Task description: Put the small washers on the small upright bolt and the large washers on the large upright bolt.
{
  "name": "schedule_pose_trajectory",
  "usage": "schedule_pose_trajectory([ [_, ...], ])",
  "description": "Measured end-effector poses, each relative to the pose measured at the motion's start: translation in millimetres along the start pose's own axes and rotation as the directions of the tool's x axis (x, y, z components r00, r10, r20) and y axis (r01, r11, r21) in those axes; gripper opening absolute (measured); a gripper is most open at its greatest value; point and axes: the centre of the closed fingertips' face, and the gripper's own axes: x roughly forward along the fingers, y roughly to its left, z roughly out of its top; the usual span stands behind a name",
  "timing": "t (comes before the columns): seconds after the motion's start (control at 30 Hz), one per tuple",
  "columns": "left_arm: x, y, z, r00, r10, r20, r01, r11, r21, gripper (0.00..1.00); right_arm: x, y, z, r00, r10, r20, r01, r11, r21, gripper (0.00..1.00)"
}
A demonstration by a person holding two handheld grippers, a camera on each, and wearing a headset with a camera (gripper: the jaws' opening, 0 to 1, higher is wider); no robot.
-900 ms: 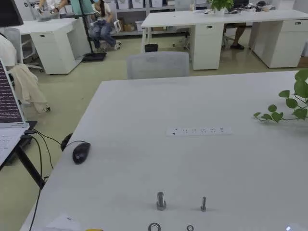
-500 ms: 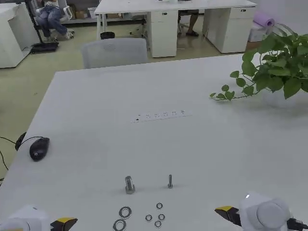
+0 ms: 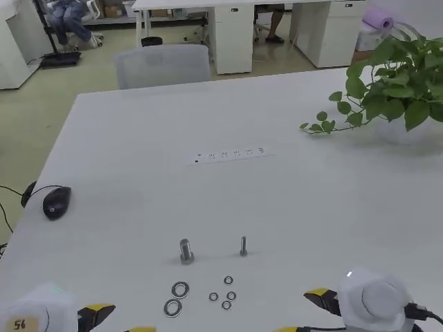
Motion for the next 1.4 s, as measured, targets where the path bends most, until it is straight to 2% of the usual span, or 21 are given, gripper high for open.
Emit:
schedule_pose_trajectory([
  [0.3, 6.2, -5.4, 0.2, 0.9999, -0.012, 0.003, 0.012, 1.0, 0.009, 0.51, 6.1, 3.1, -3.2, 0.9994, 0.022, -0.026, -0.023, 0.999, -0.034, 0.62],
  [0.53, 9.9, -7.9, -0.1, 0.9998, -0.011, 0.019, 0.011, 1.0, -0.003, 0.51, 16.5, 0.8, -3.4, 0.9987, 0.026, -0.043, -0.029, 0.998, -0.058, 0.55],
  [0.77, 9.4, -8.6, -0.4, 0.9995, 0.0, 0.033, 0.0, 1.0, -0.017, 0.51, 33.9, -5.9, 6.0, 0.9981, 0.032, -0.053, -0.036, 0.996, -0.083, 0.48],
  [0.9, 7.1, -6.8, -1.7, 0.9991, 0.013, 0.041, -0.012, 0.999, -0.031, 0.51, 48.4, -11.0, 10.6, 0.9959, 0.038, -0.082, -0.047, 0.993, -0.109, 0.38],
  [1.03, 3.3, -7.7, -2.7, 0.9984, 0.025, 0.05, -0.023, 0.999, -0.045, 0.51, 65.1, -17.7, 17.1, 0.9942, 0.033, -0.102, -0.046, 0.991, -0.128, 0.33],
  [1.17, 1.7, -8.9, -4.0, 0.9979, 0.034, 0.054, -0.032, 0.998, -0.051, 0.51, 87.5, -24.5, 25.6, 0.9925, 0.041, -0.115, -0.057, 0.989, -0.138, 0.26],
  [1.4, -1.9, -11.1, -2.2, 0.9963, 0.052, 0.069, -0.047, 0.997, -0.066, 0.51, 127.6, -21.0, 37.4, 0.9844, 0.078, -0.158, -0.106, 0.979, -0.177, 0.18],
])
